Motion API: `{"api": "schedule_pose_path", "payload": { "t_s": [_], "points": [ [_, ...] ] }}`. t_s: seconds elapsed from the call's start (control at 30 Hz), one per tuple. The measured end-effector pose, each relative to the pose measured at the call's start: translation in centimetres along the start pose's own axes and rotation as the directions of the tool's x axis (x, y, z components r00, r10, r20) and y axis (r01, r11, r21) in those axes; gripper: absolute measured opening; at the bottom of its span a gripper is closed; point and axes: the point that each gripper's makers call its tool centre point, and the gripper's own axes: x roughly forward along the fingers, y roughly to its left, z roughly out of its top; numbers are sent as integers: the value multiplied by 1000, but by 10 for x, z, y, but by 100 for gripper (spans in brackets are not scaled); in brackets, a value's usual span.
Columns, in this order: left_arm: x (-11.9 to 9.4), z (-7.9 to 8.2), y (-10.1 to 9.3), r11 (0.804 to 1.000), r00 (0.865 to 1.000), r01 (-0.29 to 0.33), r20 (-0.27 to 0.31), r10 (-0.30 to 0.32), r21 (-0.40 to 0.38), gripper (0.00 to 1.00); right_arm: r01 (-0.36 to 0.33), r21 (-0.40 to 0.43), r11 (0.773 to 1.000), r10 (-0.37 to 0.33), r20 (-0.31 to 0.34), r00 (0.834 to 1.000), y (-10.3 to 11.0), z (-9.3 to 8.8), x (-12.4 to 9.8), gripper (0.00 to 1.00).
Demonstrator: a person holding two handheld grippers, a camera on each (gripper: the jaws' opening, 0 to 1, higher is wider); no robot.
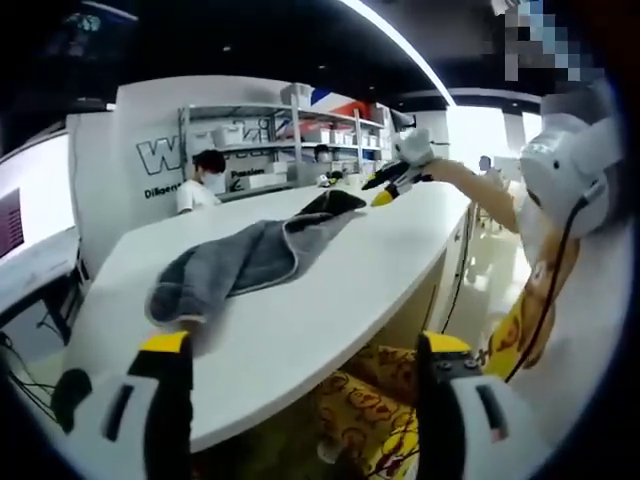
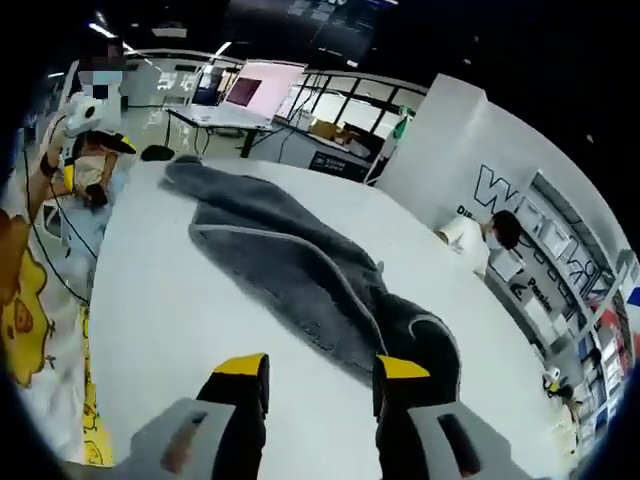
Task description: Fold the towel on the table until its edges align and the towel forms a compact rectangular stack.
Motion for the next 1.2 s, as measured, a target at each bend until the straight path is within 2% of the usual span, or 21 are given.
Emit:
{"api": "schedule_pose_path", "payload": {
  "t_s": [0.13, 0.23, 0.5, 0.6, 0.73, 0.9, 1.0, 1.2],
  "points": [
    [-1, -1, 2, 1000, 1000, -10, 1, 10, -7, 98, -19, -12, 1000, 18, -64, 998, -16, -4, 36, 35],
    [-2, -3, 3, 1000, 1000, -17, -6, 17, -12, 98, -26, -20, 999, 25, -88, 996, -26, -5, 54, 33],
    [-2, -5, 8, 999, 999, -33, -13, 33, -20, 97, -52, -8, 999, 50, -149, 988, -40, -6, 87, 29],
    [-1, -4, 8, 999, 999, -33, -11, 32, -23, 97, -53, -11, 999, 50, -170, 984, -43, -9, 95, 25],
    [0, -5, 8, 999, 1000, -27, -15, 27, -23, 97, -50, -28, 998, 42, -227, 973, -47, -22, 107, 20],
    [1, -5, 9, 999, 999, -30, -18, 29, -27, 97, -42, -24, 999, 35, -252, 967, -49, -37, 111, 10],
    [0, -5, 10, 999, 999, -30, -19, 30, -28, 97, -40, -72, 997, 21, -245, 969, -50, -40, 109, 3],
    [2, -5, 10, 999, 1000, -26, -18, 25, -30, 97, -8, -147, 989, -24, -218, 976, -57, -31, 76, 2]
  ]
}}
